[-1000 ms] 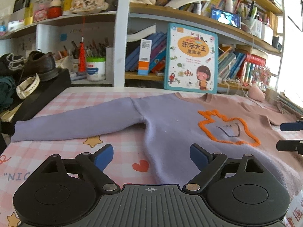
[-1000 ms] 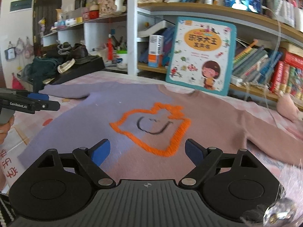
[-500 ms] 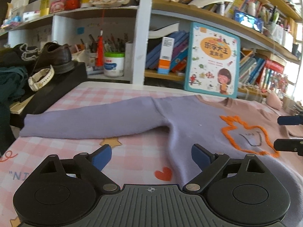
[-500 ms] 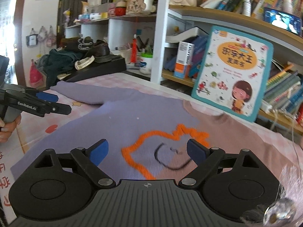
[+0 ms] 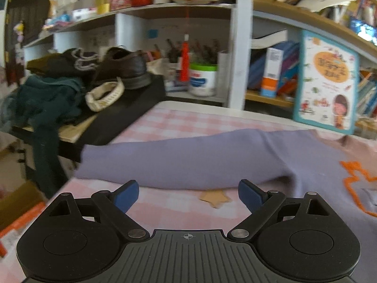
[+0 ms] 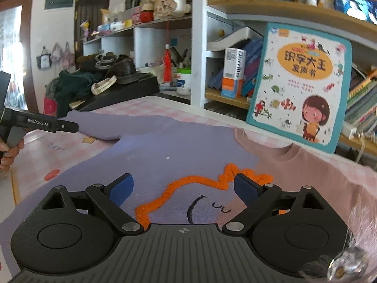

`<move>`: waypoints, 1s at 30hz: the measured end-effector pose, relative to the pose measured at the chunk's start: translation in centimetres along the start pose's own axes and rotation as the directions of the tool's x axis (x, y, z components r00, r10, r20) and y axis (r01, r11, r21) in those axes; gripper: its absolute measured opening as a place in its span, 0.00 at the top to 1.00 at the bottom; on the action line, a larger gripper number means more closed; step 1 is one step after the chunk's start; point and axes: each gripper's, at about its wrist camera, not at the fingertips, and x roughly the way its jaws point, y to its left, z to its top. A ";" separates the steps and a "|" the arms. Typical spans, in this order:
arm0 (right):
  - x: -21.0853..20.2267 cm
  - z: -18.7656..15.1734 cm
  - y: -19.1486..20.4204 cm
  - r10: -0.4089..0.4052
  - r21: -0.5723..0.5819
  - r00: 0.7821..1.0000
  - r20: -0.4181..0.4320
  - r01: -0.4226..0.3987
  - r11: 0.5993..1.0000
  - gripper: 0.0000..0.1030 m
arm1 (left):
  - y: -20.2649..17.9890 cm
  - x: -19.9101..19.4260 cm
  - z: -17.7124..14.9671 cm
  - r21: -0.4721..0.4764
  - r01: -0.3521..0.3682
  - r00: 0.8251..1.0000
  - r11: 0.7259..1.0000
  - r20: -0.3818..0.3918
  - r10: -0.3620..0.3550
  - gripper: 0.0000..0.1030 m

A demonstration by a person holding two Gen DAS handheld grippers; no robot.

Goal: Fold clothes

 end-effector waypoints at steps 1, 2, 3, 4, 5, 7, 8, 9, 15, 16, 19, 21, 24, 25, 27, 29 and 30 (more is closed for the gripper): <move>0.0 -0.1 -0.2 -0.002 0.012 1.000 0.002 0.002 1.000 0.10 | 0.2 0.2 0.1 -0.001 -0.013 1.000 1.000 -0.002 0.013 0.09; 0.0 -0.2 -0.3 -0.004 0.025 1.000 0.004 0.004 1.000 0.10 | 0.4 0.5 0.3 -0.002 -0.026 1.000 1.000 -0.005 0.026 0.09; 0.0 -0.2 -0.5 -0.005 0.039 1.000 0.006 0.005 0.999 0.10 | 0.6 0.8 0.4 -0.004 -0.036 0.999 0.999 -0.008 0.036 0.09; 0.0 -0.4 -0.7 -0.008 0.052 1.000 0.008 0.008 0.999 0.10 | 0.7 1.0 0.5 -0.005 -0.047 0.999 0.999 -0.011 0.047 0.09; -0.1 -0.5 -0.9 -0.012 0.065 1.000 0.009 0.012 0.998 0.10 | 0.8 1.3 0.7 -0.005 -0.057 0.998 0.998 -0.014 0.057 0.09; 0.0 -0.7 -1.2 -0.022 0.090 1.000 0.007 0.021 0.996 0.10 | 0.9 1.6 0.7 -0.001 -0.074 0.997 0.997 -0.020 0.074 0.09; 0.0 -0.8 -1.3 -0.032 0.105 0.999 0.005 0.031 0.994 0.10 | 0.9 1.7 0.7 0.001 -0.083 0.996 0.997 -0.023 0.083 0.09; 0.0 -0.9 -1.5 -0.044 0.121 0.999 0.004 0.043 0.992 0.10 | 1.0 1.9 0.7 0.003 -0.091 0.995 0.996 -0.026 0.091 0.09; -0.1 -1.2 -1.6 -0.105 0.146 0.994 0.008 0.102 0.984 0.10 | 1.2 2.8 0.7 0.009 -0.135 0.989 0.991 -0.053 0.136 0.09; -0.1 -1.2 -1.5 -0.111 0.140 0.994 0.010 0.109 0.984 0.10 | 1.3 2.9 0.7 0.009 -0.140 0.989 0.990 -0.057 0.140 0.09; -0.2 -1.2 -1.0 -0.129 0.113 0.991 0.015 0.127 0.985 0.10 | 1.5 3.1 0.6 0.011 -0.153 0.986 0.988 -0.068 0.153 0.09; -0.1 -1.2 -0.5 -0.138 0.088 0.990 0.017 0.136 0.987 0.10 | 1.6 3.1 0.5 0.014 -0.161 0.984 0.987 -0.074 0.162 0.09; 0.0 -1.2 0.1 -0.122 0.050 0.992 0.018 0.121 0.991 0.07 | 1.9 3.1 0.3 0.016 -0.175 0.981 0.984 -0.084 0.176 0.09; 0.0 -1.1 0.3 -0.115 0.037 0.993 0.018 0.114 0.993 0.04 | 2.1 3.1 0.3 0.015 -0.180 0.980 0.983 -0.086 0.181 0.09; 0.1 -1.1 0.7 -0.099 0.012 0.995 0.017 0.099 0.995 0.04 | 2.3 3.1 0.3 0.008 -0.191 0.977 0.982 -0.091 0.191 0.09; 0.2 -1.1 1.0 -0.084 -0.005 0.996 0.015 0.084 0.996 0.04 | 2.6 3.2 0.3 -0.002 -0.197 0.976 0.980 -0.094 0.196 0.09; 0.2 -1.1 1.1 -0.076 -0.010 0.997 0.015 0.076 0.997 0.04 | 2.7 3.2 0.3 -0.006 -0.198 0.976 0.980 -0.097 0.197 0.08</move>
